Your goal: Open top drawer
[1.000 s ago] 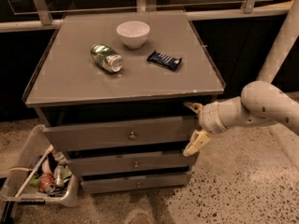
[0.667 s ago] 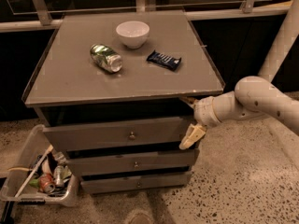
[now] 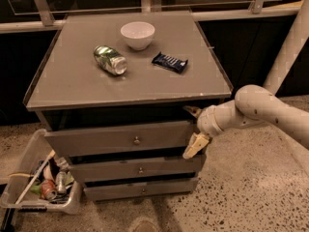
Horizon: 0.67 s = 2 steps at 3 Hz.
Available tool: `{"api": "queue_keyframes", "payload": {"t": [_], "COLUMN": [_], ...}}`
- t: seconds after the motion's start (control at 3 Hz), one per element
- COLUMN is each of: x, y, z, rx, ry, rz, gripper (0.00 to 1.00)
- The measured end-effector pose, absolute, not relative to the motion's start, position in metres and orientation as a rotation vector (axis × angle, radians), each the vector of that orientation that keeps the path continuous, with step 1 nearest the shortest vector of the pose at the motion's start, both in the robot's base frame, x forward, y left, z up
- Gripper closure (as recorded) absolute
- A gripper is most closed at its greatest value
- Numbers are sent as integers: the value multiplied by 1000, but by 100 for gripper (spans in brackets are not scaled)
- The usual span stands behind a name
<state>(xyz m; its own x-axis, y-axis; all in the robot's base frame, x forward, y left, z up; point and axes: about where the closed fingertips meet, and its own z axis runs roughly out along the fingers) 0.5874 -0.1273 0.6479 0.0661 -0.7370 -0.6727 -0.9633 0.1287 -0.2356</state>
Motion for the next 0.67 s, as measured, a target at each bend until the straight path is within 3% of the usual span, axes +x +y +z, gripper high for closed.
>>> {"api": "queue_keyframes", "payload": {"t": [0.67], "x": [593], "y": [-126], "z": [639], "rx": [-1663], "ry": [1728], "rz": [426], "gripper": [6]}}
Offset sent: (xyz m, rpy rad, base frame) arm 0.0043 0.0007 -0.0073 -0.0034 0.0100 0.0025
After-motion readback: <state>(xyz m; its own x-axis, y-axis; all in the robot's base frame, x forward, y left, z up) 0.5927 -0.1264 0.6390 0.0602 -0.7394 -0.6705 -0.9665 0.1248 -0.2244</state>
